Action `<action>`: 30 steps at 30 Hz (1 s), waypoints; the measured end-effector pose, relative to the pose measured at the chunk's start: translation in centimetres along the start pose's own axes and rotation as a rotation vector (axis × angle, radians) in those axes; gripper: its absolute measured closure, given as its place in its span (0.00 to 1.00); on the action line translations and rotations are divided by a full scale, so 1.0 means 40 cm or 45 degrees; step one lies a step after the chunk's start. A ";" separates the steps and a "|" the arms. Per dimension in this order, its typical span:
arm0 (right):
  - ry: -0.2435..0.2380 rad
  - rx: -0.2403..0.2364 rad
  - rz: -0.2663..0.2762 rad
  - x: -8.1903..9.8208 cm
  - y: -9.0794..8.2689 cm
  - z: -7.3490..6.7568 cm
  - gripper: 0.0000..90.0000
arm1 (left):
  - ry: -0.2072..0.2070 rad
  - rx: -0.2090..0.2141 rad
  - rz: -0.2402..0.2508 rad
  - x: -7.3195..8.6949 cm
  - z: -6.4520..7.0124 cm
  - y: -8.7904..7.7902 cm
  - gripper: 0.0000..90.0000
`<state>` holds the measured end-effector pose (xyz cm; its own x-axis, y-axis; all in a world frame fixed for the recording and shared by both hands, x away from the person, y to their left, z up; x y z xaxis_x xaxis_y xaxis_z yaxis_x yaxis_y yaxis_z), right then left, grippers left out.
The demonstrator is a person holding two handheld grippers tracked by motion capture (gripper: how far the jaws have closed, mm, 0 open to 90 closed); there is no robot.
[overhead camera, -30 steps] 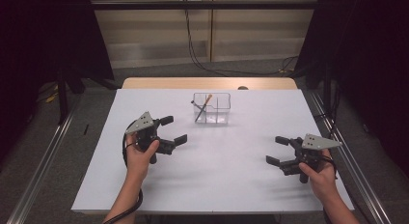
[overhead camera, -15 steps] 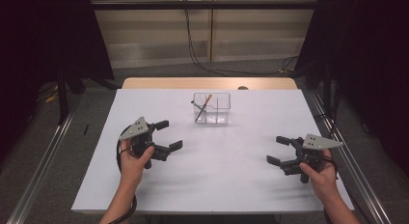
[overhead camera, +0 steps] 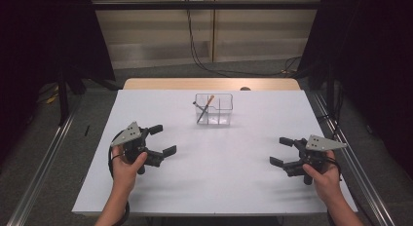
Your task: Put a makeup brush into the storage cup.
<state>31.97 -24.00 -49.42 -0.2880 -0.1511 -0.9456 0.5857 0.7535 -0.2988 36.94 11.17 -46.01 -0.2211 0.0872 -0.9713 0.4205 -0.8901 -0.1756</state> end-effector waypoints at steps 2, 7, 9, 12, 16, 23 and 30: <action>0.000 -0.002 0.001 0.000 0.002 -0.001 0.13 | 0.007 -0.007 -0.007 0.003 -0.003 -0.007 0.00; -0.002 -0.005 -0.001 0.001 0.004 -0.002 0.13 | 0.007 -0.023 0.002 0.004 -0.010 -0.026 0.00; -0.001 -0.002 -0.001 0.001 0.004 -0.001 0.13 | 0.010 -0.031 0.007 0.003 -0.012 -0.033 0.00; 0.000 0.000 -0.004 0.003 0.004 0.000 0.13 | 0.016 -0.036 0.001 0.007 -0.012 -0.045 0.00; 0.003 0.005 -0.002 0.003 0.003 0.001 0.13 | 0.018 -0.040 -0.003 0.012 -0.014 -0.063 0.00; 0.007 0.004 -0.001 0.004 0.004 0.002 0.13 | 0.011 -0.067 -0.003 0.019 -0.021 -0.088 0.00; 0.009 0.007 -0.003 0.005 0.002 0.003 0.13 | 0.014 -0.069 -0.005 0.021 -0.021 -0.103 0.00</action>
<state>32.05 -24.05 -49.66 -0.2947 -0.1482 -0.9440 0.5889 0.7499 -0.3015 35.75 15.28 -46.22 -0.2133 0.0962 -0.9723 0.4665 -0.8644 -0.1878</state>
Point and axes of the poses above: each handheld gripper's, and its own axes: y roughly forward along the jaws, x roughly out of its underside, z roughly to its right, the point moved 10 cm from there along y, roughly forward along the jaws
